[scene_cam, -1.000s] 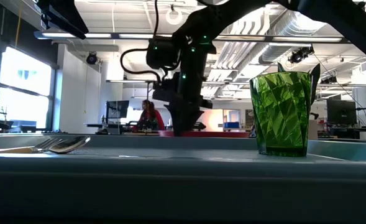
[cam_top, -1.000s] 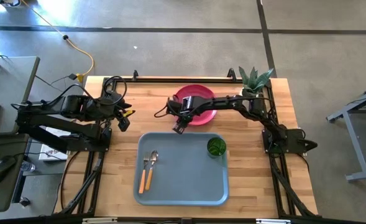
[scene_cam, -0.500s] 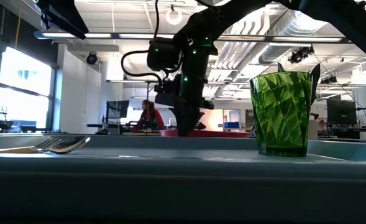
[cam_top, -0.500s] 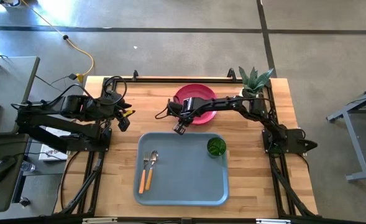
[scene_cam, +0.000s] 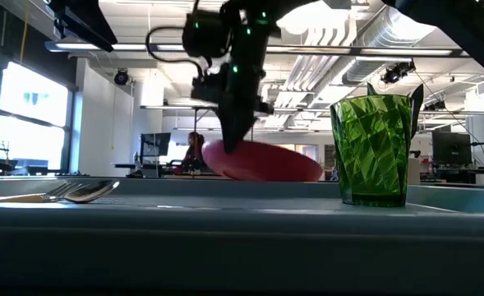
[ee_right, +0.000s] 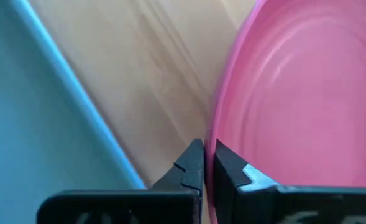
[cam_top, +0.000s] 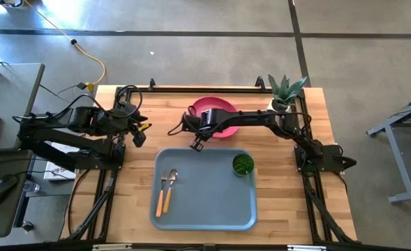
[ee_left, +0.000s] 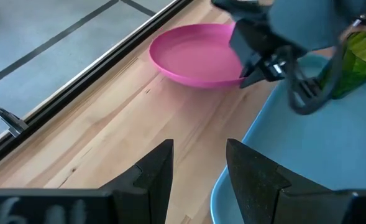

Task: Pick and place plate/cup/fork/spoon on tray
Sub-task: Put the pink plate on the blue serving tray to the right of the yellow spoon

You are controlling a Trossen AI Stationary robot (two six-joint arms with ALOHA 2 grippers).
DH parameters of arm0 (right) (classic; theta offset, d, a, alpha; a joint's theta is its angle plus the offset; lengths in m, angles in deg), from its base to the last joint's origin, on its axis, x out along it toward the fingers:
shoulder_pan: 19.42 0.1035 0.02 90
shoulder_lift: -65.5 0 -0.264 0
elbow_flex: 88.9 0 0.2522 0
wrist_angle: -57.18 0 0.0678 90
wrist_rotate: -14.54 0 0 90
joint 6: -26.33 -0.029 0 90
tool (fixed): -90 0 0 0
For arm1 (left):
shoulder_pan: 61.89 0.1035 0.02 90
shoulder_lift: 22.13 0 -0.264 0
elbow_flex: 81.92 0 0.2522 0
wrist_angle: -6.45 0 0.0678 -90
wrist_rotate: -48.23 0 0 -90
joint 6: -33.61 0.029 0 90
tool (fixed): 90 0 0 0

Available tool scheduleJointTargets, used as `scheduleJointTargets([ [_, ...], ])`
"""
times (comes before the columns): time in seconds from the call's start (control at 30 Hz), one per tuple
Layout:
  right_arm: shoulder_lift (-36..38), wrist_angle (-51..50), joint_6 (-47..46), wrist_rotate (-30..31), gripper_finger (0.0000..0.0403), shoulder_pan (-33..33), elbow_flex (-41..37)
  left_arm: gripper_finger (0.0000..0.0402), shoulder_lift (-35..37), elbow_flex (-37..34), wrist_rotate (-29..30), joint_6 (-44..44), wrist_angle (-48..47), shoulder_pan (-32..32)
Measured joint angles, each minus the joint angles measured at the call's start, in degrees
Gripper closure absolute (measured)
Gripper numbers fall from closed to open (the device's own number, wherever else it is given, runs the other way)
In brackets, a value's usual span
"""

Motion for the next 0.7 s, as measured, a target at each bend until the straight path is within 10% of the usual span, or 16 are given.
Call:
scheduleJointTargets([
  [0.7,0.00,-5.74,1.58,4.34,0.0403,18.10,15.12,0.0261,-0.01,0.00,2.93,-4.43,0.02,0.01],
])
